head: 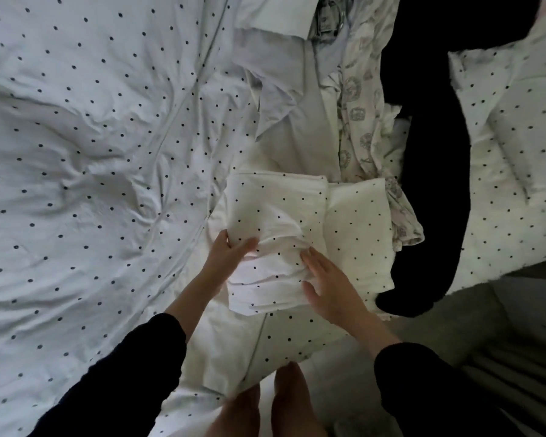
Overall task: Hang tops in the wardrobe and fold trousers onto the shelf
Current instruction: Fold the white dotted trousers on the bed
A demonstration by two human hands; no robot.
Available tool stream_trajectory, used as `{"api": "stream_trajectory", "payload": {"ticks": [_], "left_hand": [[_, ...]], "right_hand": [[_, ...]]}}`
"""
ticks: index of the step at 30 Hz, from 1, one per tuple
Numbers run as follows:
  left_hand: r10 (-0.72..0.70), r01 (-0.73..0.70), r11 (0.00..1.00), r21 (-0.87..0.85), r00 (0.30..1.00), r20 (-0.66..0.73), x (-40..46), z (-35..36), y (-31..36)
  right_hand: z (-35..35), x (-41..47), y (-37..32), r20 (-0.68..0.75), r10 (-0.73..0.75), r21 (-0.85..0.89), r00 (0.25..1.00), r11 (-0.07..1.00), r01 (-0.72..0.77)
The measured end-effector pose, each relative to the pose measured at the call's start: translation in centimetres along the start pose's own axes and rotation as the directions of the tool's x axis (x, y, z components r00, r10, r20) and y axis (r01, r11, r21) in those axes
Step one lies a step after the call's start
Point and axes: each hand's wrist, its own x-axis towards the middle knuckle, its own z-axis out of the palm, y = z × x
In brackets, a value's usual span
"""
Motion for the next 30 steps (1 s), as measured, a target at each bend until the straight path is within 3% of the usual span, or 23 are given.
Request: {"api": "stream_trajectory", "payload": {"ticks": [3, 6, 8, 12, 15, 18, 21, 23, 25, 27, 30], "left_hand": [[0.073, -0.087, 0.985, 0.151, 0.993, 0.092, -3.1, 1.7, 2.0], [0.11, -0.177, 0.955, 0.239, 0.958, 0.266, -4.6, 4.7, 4.9], [0.114, -0.242, 0.928, 0.285, 0.909, 0.4, -4.4, 7.7, 6.2], [0.07, -0.318, 0.867, 0.384, 0.84, 0.538, -2.6, 13.5, 6.5], [0.046, -0.327, 0.846, 0.421, 0.831, 0.554, -0.2, 17.4, 5.1], [0.103, -0.404, 0.763, 0.504, 0.846, 0.523, 0.6, 20.6, 4.1], [0.37, -0.552, 0.568, 0.611, 0.834, 0.409, -0.1, 22.0, 2.6], [0.5, -0.525, 0.374, 0.765, 0.808, 0.311, -0.3, 22.0, 0.5], [0.478, -0.409, 0.216, 0.887, 0.836, 0.269, -0.2, 21.4, -1.3], [0.469, -0.404, 0.105, 0.909, 0.826, 0.313, -0.1, 20.3, -2.1], [0.433, -0.418, 0.093, 0.904, 0.834, 0.341, 1.3, 19.0, -1.9]], "right_hand": [[-1.5, -1.3, -1.8, -0.142, 0.173, 0.361, 0.975, 0.926, -0.112], [-5.0, -2.2, -2.2, -0.206, 0.429, 0.715, 0.879, 0.679, -0.164], [-7.2, -2.7, -0.8, -0.262, 0.491, 0.773, 0.831, 0.622, -0.124], [-10.4, -2.6, 2.8, -0.33, 0.468, 0.734, 0.82, 0.673, -0.088], [-11.8, -1.8, 6.5, -0.357, 0.365, 0.621, 0.86, 0.78, -0.074], [-11.9, -0.7, 10.3, -0.34, 0.257, 0.502, 0.904, 0.863, -0.057], [-11.6, 0.1, 12.5, -0.288, 0.117, 0.277, 0.951, 0.96, -0.034], [-10.9, 0.4, 13.7, -0.178, 0.027, 0.079, 0.984, 0.997, -0.013], [-10.1, 0.8, 14.6, -0.058, 0.011, -0.122, 0.998, 0.992, -0.018], [-9.7, 0.8, 14.8, -0.046, -0.04, -0.292, 0.998, 0.956, 0.025], [-9.9, 1.0, 14.8, -0.043, -0.232, -0.48, 0.972, 0.858, 0.184]]}}
